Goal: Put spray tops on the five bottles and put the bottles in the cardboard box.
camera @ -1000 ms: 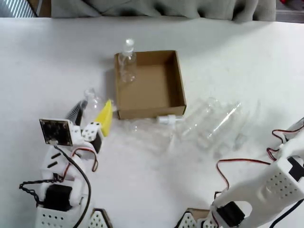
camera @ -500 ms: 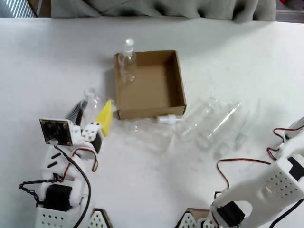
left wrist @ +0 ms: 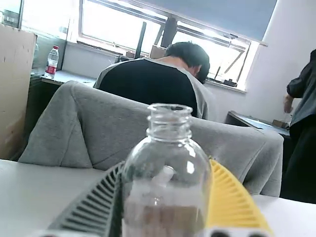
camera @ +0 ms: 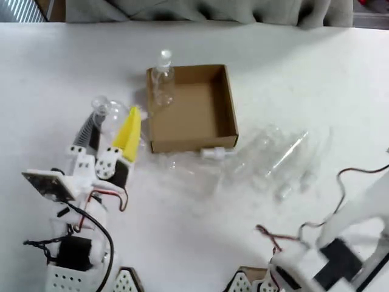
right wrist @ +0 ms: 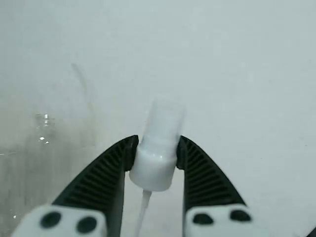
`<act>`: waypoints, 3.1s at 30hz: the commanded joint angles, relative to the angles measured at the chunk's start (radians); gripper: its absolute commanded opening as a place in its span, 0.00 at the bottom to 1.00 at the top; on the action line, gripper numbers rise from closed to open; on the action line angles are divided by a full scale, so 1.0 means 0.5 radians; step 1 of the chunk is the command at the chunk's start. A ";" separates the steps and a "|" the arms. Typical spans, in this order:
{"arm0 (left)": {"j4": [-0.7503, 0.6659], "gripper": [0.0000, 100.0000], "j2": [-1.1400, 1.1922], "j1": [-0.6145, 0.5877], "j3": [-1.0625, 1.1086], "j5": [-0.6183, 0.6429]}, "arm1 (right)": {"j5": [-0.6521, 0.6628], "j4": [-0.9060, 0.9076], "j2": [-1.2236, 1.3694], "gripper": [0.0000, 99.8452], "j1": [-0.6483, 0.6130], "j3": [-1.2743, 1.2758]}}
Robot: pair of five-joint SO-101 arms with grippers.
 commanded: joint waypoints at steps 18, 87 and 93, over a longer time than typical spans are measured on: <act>0.669 0.02 -0.029 0.364 -0.028 -0.313 | -0.101 -0.508 -1.149 0.02 -1.631 -0.092; 0.690 0.02 -0.167 0.262 0.009 -0.325 | -0.598 -3.104 -1.352 0.02 -2.895 1.715; 0.694 0.02 -0.167 0.269 0.012 -0.325 | -0.598 -3.101 -1.355 0.02 -2.895 1.645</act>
